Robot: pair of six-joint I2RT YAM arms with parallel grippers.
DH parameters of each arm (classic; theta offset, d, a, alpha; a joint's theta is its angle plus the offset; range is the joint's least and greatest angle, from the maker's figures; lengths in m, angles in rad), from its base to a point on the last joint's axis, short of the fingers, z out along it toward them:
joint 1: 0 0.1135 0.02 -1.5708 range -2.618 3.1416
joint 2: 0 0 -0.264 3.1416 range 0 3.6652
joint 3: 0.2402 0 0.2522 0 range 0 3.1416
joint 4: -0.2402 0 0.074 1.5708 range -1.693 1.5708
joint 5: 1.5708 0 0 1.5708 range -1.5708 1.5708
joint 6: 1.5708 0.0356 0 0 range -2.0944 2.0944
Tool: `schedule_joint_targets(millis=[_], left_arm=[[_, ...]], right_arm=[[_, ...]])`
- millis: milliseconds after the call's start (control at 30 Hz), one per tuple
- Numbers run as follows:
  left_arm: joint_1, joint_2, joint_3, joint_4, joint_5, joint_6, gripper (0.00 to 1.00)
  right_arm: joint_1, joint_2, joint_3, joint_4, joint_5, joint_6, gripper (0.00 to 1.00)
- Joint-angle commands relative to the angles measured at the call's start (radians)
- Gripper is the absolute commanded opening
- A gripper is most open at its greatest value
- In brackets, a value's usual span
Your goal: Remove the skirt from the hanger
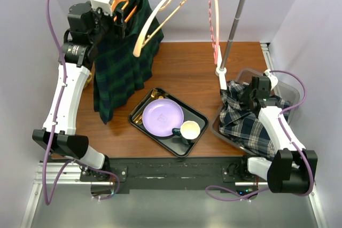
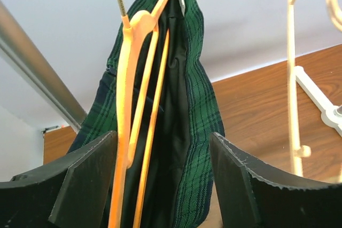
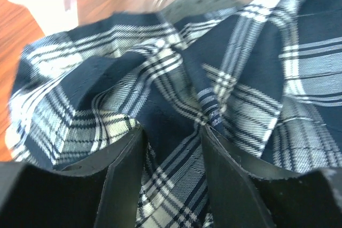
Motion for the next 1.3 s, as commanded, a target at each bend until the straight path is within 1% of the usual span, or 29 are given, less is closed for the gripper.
schedule_joint_targets(millis=[0, 100, 167, 200, 233, 267, 333, 367, 433, 467, 533, 567, 700, 767, 833, 867, 933, 967, 1033, 1067, 1100, 1267], left_arm=[[0.007, -0.013, -0.001, 0.079, 0.036, 0.028, 0.73], [0.007, -0.006, -0.002, 0.085, 0.042, 0.033, 0.70], [0.007, -0.004, -0.001, 0.088, 0.047, 0.044, 0.66], [0.007, -0.002, -0.001, 0.088, 0.048, 0.048, 0.63], [0.007, -0.001, -0.001, 0.087, 0.051, 0.047, 0.59], [0.007, 0.002, -0.001, 0.085, 0.059, 0.047, 0.57], [0.007, 0.007, -0.002, 0.081, 0.070, 0.044, 0.53], [0.007, 0.014, -0.001, 0.073, 0.079, 0.039, 0.53], [0.007, 0.027, 0.004, 0.053, 0.074, 0.036, 0.53], [0.007, 0.036, 0.004, 0.049, 0.062, 0.033, 0.53], [0.007, 0.040, 0.004, 0.050, 0.048, 0.027, 0.53], [0.007, 0.042, 0.004, 0.048, 0.042, 0.028, 0.53], [0.007, 0.054, 0.019, 0.050, 0.028, 0.027, 0.52], [0.007, 0.060, 0.024, 0.053, 0.005, 0.027, 0.50], [0.007, 0.071, 0.031, 0.053, 0.004, 0.025, 0.42], [0.007, 0.074, 0.037, 0.052, 0.005, 0.022, 0.32], [0.007, 0.079, 0.045, 0.053, 0.007, 0.019, 0.23], [0.007, 0.079, 0.048, 0.058, 0.008, 0.010, 0.16], [0.007, 0.074, 0.051, 0.065, 0.011, -0.001, 0.11], [0.007, 0.073, 0.056, 0.073, 0.011, -0.008, 0.04], [0.007, 0.070, 0.057, 0.076, 0.011, -0.013, 0.00], [0.007, 0.047, 0.060, 0.116, 0.002, -0.030, 0.00]], right_arm=[[-0.016, 0.090, -0.025, 0.051, 0.199, -0.010, 0.47], [-0.019, 0.159, -0.039, 0.094, 0.174, -0.001, 0.46], [-0.019, 0.173, -0.035, 0.100, 0.161, -0.013, 0.47], [-0.019, 0.155, -0.032, 0.099, 0.160, -0.031, 0.50], [-0.020, 0.141, -0.027, 0.090, 0.165, -0.040, 0.53], [-0.019, 0.121, -0.009, 0.081, 0.170, -0.050, 0.63], [-0.019, 0.064, 0.026, 0.029, 0.179, -0.063, 0.73], [-0.019, 0.044, 0.068, 0.012, 0.179, -0.065, 0.80], [-0.019, -0.008, 0.112, -0.028, 0.180, -0.080, 0.85], [-0.020, -0.022, 0.154, -0.039, 0.171, -0.083, 0.89], [-0.019, -0.053, 0.198, -0.080, 0.141, -0.089, 0.93], [-0.019, -0.060, 0.236, -0.093, 0.127, -0.088, 0.97], [-0.019, -0.094, 0.295, -0.125, 0.061, -0.080, 0.99], [-0.017, -0.111, 0.324, -0.133, 0.018, -0.068, 0.99], [-0.019, -0.125, 0.344, -0.134, -0.010, -0.063, 0.99], [-0.019, -0.138, 0.353, -0.137, -0.033, -0.057, 0.99], [-0.016, -0.155, 0.363, -0.133, -0.050, -0.054, 0.99], [-0.014, -0.171, 0.364, -0.122, -0.063, -0.050, 0.99], [-0.013, -0.183, 0.361, -0.111, -0.079, -0.047, 0.99], [-0.011, -0.191, 0.359, -0.099, -0.100, -0.047, 0.99], [-0.011, -0.192, 0.358, -0.094, -0.112, -0.045, 0.99], [-0.003, -0.217, 0.332, -0.053, -0.129, -0.044, 0.99]])
